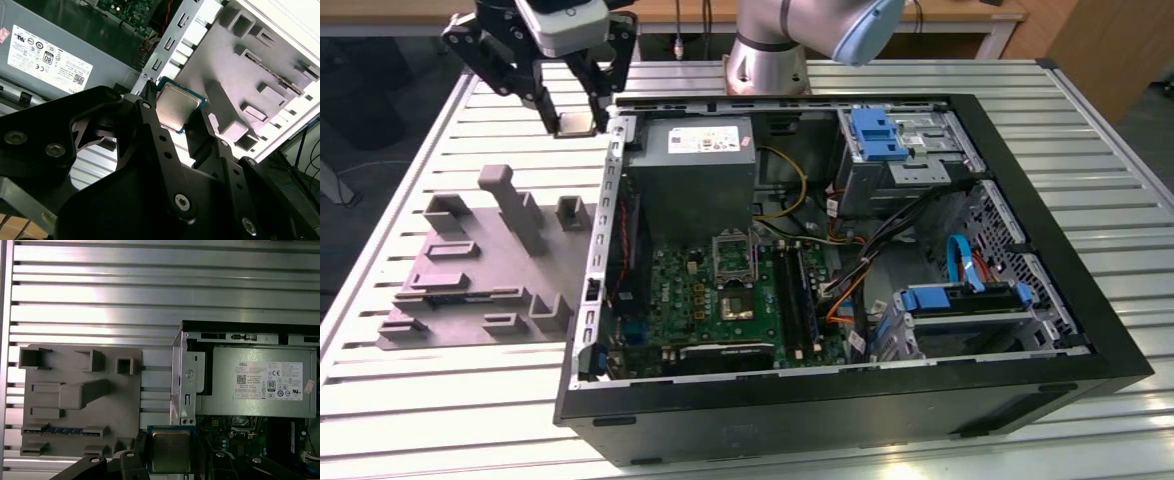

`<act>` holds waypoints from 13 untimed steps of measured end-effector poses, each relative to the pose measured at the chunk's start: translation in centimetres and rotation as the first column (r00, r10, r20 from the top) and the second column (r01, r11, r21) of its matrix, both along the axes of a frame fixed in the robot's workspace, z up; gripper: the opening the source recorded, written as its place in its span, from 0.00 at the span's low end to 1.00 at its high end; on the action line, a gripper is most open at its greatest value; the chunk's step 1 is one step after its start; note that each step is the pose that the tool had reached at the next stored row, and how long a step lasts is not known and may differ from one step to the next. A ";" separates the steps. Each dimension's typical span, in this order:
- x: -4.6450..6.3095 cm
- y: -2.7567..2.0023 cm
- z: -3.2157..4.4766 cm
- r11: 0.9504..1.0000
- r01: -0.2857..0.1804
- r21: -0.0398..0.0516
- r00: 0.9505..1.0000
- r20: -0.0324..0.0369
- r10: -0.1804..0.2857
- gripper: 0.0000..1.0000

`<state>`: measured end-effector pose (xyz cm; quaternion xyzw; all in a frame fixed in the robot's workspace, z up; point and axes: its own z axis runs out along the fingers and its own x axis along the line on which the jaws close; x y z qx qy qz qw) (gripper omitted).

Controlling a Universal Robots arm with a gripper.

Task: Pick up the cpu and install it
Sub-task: 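Pick up the cpu and move it towards the insertion slot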

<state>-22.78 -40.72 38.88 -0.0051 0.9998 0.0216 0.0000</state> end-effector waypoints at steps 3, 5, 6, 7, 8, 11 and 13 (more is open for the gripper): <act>0.3 0.00 0.00 1.000 0.000 0.000 1.000 0.000 0.000 0.47; 0.3 0.00 0.00 1.000 0.000 0.000 1.000 0.000 0.000 0.47; 0.3 0.00 0.00 1.000 0.000 0.000 1.000 0.000 0.000 0.47; 0.3 0.00 0.00 1.000 0.000 0.000 1.000 0.000 0.000 0.47; 0.3 0.00 0.00 1.000 0.000 0.000 1.000 0.000 0.000 0.47; 0.3 0.00 0.00 1.000 0.000 0.000 1.000 0.000 0.000 0.47; 0.3 0.00 0.00 1.000 0.000 0.000 1.000 0.000 0.000 0.47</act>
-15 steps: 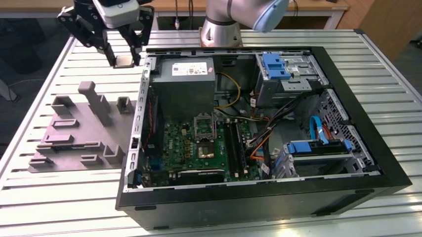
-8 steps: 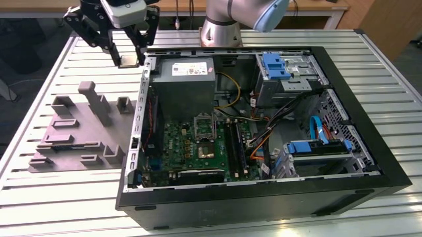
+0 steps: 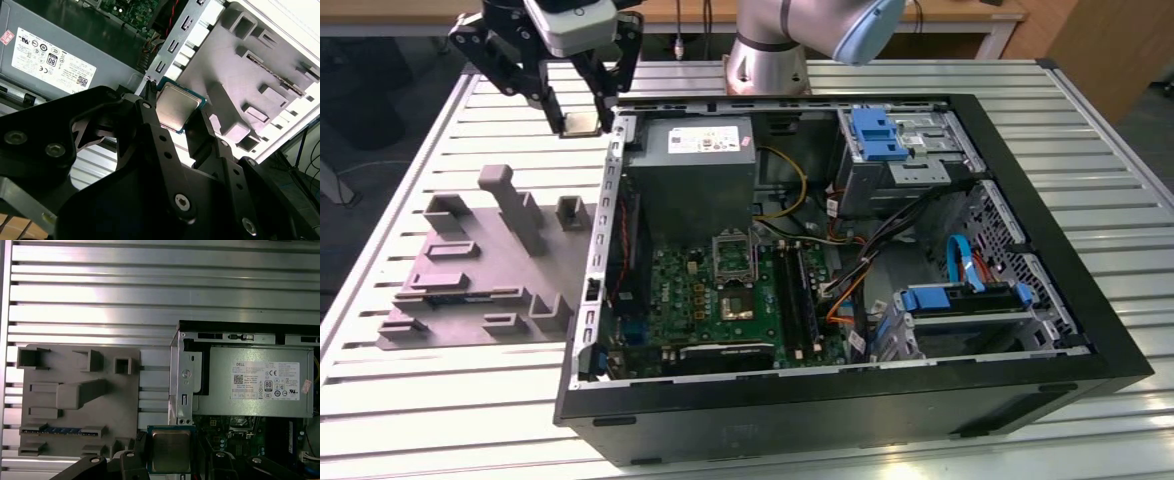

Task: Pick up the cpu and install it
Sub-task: 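Pick up the cpu and move it towards the insertion slot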

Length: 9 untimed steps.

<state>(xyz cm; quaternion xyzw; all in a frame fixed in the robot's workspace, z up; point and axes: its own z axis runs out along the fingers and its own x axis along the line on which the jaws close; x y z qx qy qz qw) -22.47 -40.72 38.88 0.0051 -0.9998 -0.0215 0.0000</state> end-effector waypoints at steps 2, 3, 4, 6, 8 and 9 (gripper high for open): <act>0.0 0.00 0.00 1.000 0.000 0.000 1.000 0.000 0.000 0.47; 0.0 -0.01 0.00 1.000 0.000 -0.001 1.000 0.000 0.000 0.47; 0.0 -0.04 0.00 1.000 0.000 -0.004 1.000 0.000 0.000 0.47; 0.0 -0.12 0.00 1.000 0.000 -0.011 1.000 0.000 0.000 0.47; 0.0 -0.20 0.00 1.000 0.000 -0.012 1.000 0.000 0.000 0.47; 0.1 -0.21 0.00 1.000 0.000 -0.012 1.000 0.000 0.000 0.47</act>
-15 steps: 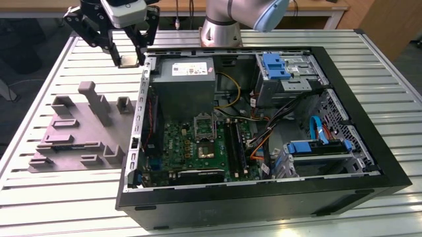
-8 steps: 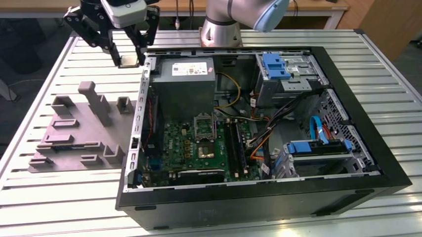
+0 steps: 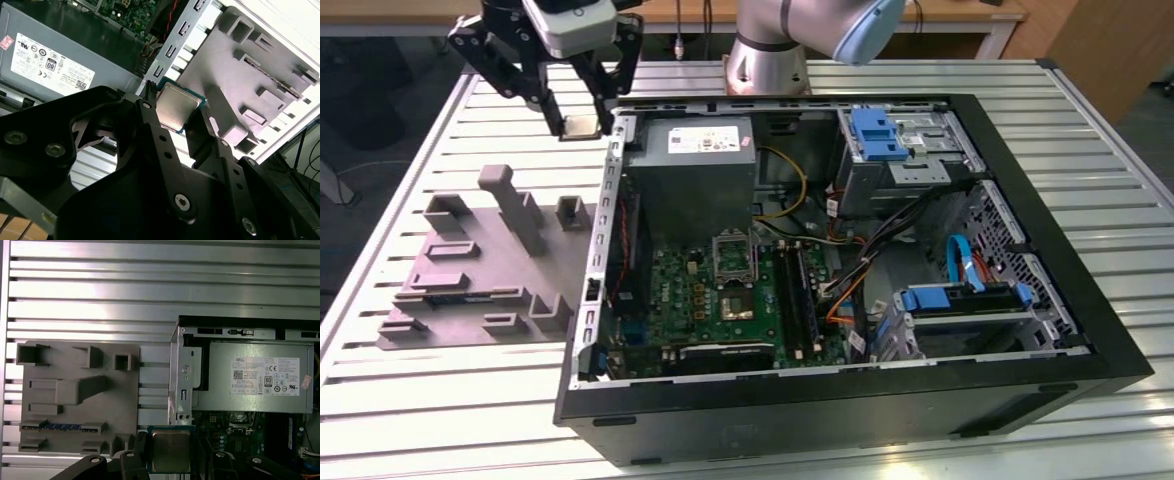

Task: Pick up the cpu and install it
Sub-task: 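Pick up the cpu and move it towards the insertion slot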

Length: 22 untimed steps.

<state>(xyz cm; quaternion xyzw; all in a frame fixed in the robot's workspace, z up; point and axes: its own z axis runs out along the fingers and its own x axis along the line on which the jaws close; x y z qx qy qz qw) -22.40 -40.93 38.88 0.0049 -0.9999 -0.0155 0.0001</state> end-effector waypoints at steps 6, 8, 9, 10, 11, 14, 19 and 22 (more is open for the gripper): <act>1.0 0.00 0.00 1.000 0.001 0.000 1.000 0.000 -0.001 0.47; 1.4 0.00 0.00 1.000 0.002 0.000 1.000 0.000 -0.002 0.47; 1.7 0.00 0.00 1.000 0.002 0.000 1.000 0.000 -0.002 0.47; 1.9 0.00 0.00 1.000 0.002 0.000 1.000 0.000 -0.002 0.47; 2.2 0.00 0.00 1.000 0.002 0.000 1.000 0.000 -0.002 0.47; 2.8 0.00 0.00 1.000 0.002 0.000 1.000 0.000 -0.002 0.47; 3.6 0.00 0.00 1.000 0.002 0.000 1.000 0.000 -0.002 0.47; 4.1 0.00 0.00 1.000 0.003 0.000 1.000 0.000 -0.003 0.47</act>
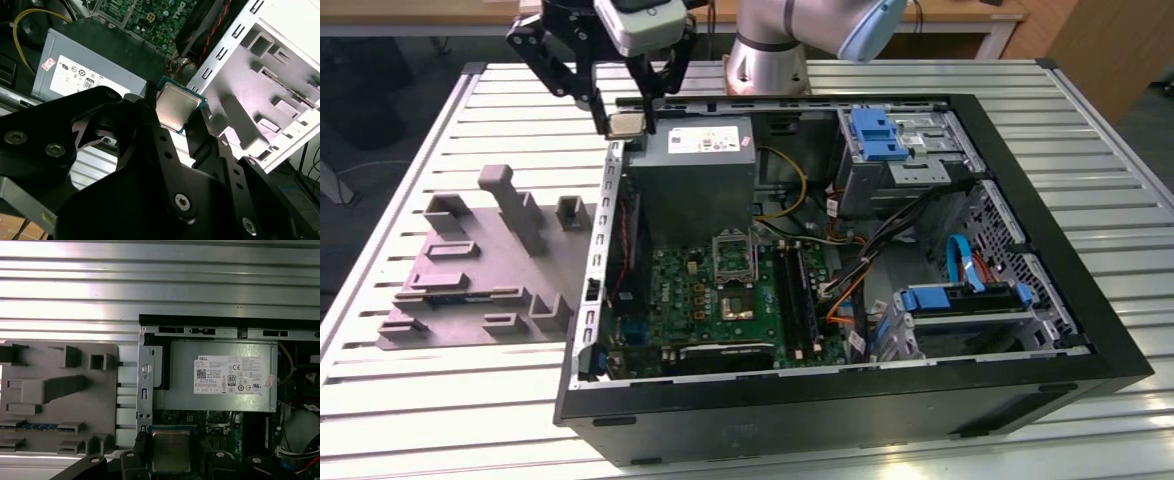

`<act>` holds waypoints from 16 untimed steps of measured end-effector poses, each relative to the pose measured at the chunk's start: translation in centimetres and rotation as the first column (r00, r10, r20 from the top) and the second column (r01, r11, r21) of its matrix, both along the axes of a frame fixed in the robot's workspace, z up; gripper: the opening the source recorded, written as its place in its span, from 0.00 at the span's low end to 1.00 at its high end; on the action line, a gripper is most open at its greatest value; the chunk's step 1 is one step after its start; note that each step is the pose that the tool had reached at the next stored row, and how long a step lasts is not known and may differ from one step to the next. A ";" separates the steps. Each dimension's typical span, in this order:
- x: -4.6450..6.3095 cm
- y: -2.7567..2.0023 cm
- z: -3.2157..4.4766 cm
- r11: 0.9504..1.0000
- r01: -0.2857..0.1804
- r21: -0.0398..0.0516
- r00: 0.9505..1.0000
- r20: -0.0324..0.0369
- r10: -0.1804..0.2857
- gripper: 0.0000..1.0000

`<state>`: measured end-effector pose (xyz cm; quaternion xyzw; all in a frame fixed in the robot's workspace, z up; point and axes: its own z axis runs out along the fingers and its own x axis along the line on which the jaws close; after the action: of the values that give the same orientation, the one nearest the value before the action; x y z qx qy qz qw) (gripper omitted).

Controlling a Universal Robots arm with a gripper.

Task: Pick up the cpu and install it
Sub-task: 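Pick up the cpu and move it towards the insertion slot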

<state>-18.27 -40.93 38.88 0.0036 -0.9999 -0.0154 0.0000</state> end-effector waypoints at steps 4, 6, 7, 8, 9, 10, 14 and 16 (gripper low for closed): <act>0.5 0.00 0.00 1.000 0.000 0.000 1.000 0.000 0.000 0.47; 0.7 0.00 0.00 1.000 0.000 0.000 1.000 0.000 0.000 0.47; 0.8 0.00 -0.01 1.000 0.000 0.000 1.000 0.000 0.000 0.47; 0.9 0.00 -0.01 1.000 0.000 0.000 1.000 0.000 0.000 0.47; 1.0 0.00 0.00 1.000 0.000 0.000 1.000 0.000 0.000 0.47; 1.1 0.00 0.00 1.000 0.000 0.000 1.000 0.000 0.000 0.47; 1.4 0.00 -0.01 1.000 0.000 0.000 1.000 0.000 0.000 0.47; 1.6 0.00 0.00 1.000 0.000 0.000 1.000 0.000 0.000 0.47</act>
<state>-16.72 -40.94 38.87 0.0035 -0.9999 -0.0154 0.0000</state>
